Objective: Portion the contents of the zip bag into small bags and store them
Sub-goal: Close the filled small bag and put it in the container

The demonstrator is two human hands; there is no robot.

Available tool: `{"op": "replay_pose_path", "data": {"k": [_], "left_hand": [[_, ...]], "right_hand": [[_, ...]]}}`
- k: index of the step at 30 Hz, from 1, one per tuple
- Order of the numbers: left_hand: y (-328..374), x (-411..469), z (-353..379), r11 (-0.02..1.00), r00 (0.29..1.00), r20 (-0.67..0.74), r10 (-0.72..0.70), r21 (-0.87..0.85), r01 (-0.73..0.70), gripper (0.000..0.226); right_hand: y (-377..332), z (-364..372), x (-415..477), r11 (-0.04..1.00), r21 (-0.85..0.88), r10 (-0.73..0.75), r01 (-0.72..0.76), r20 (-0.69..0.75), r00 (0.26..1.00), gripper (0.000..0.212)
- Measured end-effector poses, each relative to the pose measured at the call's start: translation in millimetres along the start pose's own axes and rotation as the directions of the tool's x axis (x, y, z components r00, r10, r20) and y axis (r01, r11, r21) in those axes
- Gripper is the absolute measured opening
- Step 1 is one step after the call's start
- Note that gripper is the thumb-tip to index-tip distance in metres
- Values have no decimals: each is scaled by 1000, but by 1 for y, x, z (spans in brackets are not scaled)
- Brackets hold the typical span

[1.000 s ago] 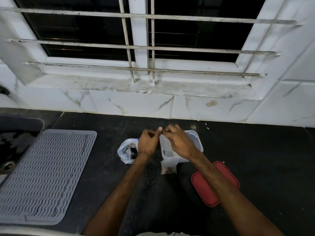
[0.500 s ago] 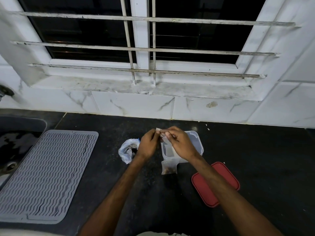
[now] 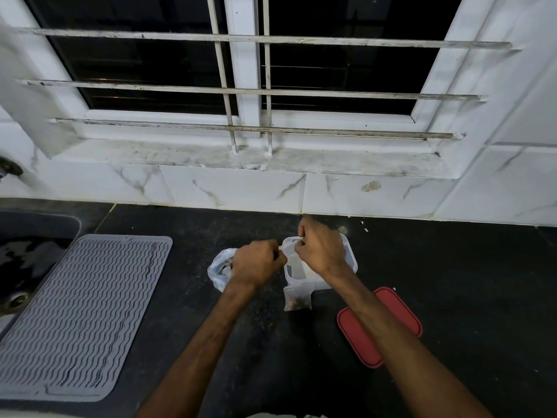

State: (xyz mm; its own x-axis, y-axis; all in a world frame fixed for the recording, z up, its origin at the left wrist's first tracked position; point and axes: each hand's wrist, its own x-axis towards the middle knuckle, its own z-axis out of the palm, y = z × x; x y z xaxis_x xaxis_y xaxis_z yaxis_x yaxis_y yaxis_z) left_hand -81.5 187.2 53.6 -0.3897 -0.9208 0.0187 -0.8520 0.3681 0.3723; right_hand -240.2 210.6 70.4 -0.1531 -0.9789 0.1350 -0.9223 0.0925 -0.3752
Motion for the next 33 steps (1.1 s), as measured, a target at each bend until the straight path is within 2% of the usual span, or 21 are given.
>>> {"op": "replay_pose_path", "data": {"k": [2,5,10,12,13,14,16,18,20,23,25,30,33], "left_hand": [[4,1,-3,998,999,3,48,-37,-48,23],[-1,-2,-6,989,990,54,129,-78,-125,25],[-8,-1,-7,982,988,-44,151,124,-145,31],[-4,-1,0,978,977,-88,193,98,-185,29],[-5,-2,6,978,971,-115,210,19,-209,28],[-7,-3,10,970,967,-132,216,-84,-228,32],[-12,-6,17,939,967,-111,231,-234,-252,59],[-15,-8,22,922,962,-77,261,-275,-272,88],[-12,-9,28,926,965,-82,248,-273,-261,100],[-5,-9,34,925,966,-185,183,-301,-233,92],[-4,-10,35,916,951,-253,179,-309,-255,81],[-13,-12,34,873,925,-337,177,-381,-306,70],[-23,-14,35,843,932,-333,145,-451,-292,64]], "right_hand": [[-6,4,-1,999,-6,-43,43,27,999,18],[-4,2,0,998,57,-42,33,159,986,23],[2,-6,2,997,-72,47,-36,160,986,20],[-2,-5,1,996,-79,59,-45,180,982,19],[-4,-5,1,997,-55,72,-62,188,980,16],[-4,-5,2,996,-25,88,-84,190,978,13],[-2,-7,4,993,22,111,-117,183,977,10],[-2,-10,5,988,66,124,-138,184,975,10],[-5,-10,4,983,108,123,-147,203,971,11],[-12,-8,0,979,159,85,-129,258,962,9],[-15,-8,-4,977,177,67,-119,276,959,15],[-9,-10,-5,969,208,63,-131,304,951,25],[-1,-16,-3,930,354,-10,-102,300,954,39]]}}
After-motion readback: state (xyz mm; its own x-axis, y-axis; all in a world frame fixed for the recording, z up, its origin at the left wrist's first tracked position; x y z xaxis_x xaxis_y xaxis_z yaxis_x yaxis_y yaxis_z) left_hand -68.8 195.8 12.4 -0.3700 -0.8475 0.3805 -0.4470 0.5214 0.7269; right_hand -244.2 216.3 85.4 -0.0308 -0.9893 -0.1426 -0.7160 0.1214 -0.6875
